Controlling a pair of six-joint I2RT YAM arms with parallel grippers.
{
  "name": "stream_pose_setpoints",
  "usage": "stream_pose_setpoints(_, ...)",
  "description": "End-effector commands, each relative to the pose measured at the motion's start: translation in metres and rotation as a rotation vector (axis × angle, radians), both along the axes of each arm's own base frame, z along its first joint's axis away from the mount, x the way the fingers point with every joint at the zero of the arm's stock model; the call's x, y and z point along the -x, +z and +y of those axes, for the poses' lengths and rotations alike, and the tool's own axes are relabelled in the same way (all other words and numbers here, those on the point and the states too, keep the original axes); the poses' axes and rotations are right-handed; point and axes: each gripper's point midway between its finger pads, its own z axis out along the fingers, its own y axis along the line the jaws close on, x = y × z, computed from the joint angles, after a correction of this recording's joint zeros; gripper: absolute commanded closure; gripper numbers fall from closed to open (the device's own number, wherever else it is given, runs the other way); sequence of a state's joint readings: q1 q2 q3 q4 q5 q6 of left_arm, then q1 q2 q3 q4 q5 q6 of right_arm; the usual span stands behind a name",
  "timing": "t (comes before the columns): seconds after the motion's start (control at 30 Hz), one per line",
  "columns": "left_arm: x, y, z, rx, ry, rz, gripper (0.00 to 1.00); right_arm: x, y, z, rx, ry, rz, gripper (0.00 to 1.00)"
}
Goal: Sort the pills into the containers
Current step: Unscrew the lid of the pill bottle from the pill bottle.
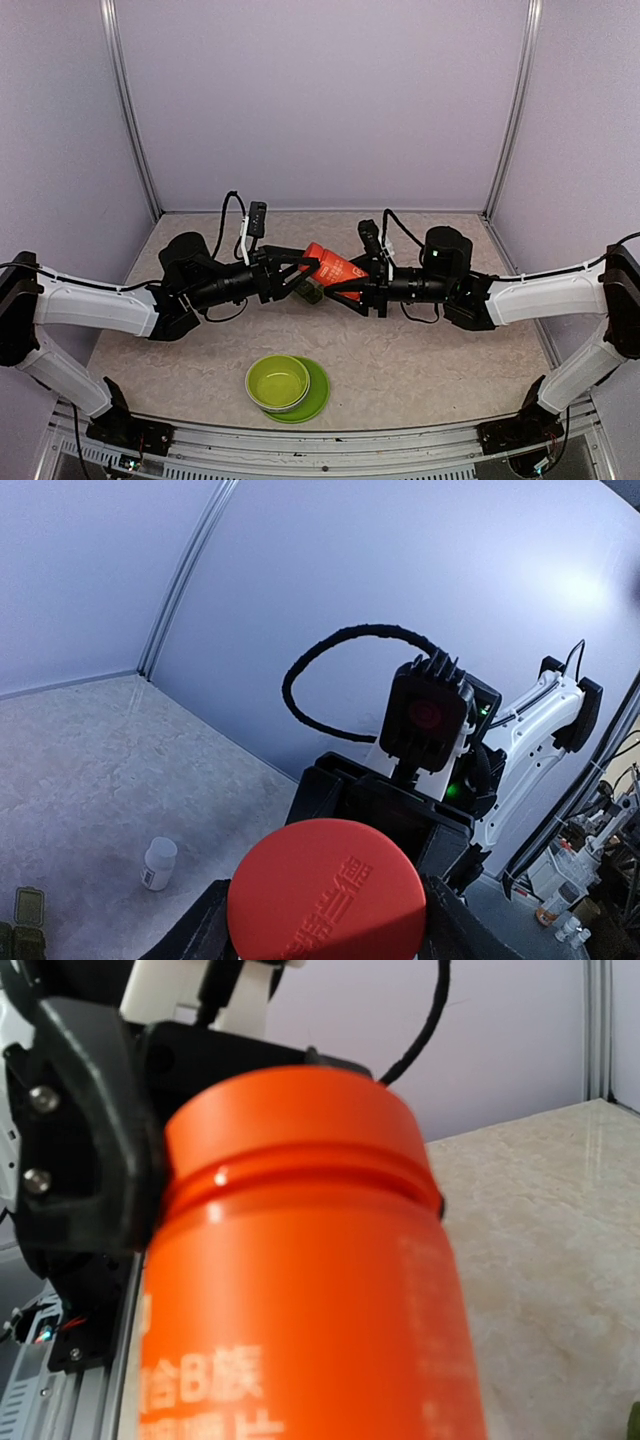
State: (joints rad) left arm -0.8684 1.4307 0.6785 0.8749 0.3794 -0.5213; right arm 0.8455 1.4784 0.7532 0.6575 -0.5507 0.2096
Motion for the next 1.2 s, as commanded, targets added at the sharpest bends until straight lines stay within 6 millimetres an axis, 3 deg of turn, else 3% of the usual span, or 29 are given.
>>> stream_pose_setpoints(0.0, 0.001, 0.013, 0.004, 0.044, 0.000, -0.028, 0.48, -0.002, 0.015, -0.008, -0.043, -0.017, -0.033, 0.69)
stream_pose_setpoints(0.27, -0.003, 0.014, 0.007, 0.065, 0.020, 0.022, 0.51, -0.003, 0.009, -0.010, -0.033, -0.031, -0.050, 0.69)
stream_pose_setpoints(0.97, -0.036, -0.002, 0.024, 0.025, 0.223, 0.317, 0.51, -0.021, -0.006, -0.016, -0.026, -0.097, -0.156, 0.69)
stream_pose_setpoints(1.03, -0.036, -0.002, 0.021, 0.024, 0.209, 0.322, 0.49, -0.022, -0.006, -0.015, -0.023, -0.096, -0.156, 0.69)
stream_pose_setpoints(1.17, -0.035, -0.004, 0.018, 0.015, 0.199, 0.309, 0.35, -0.019, -0.001, -0.014, -0.036, -0.080, -0.151, 0.69)
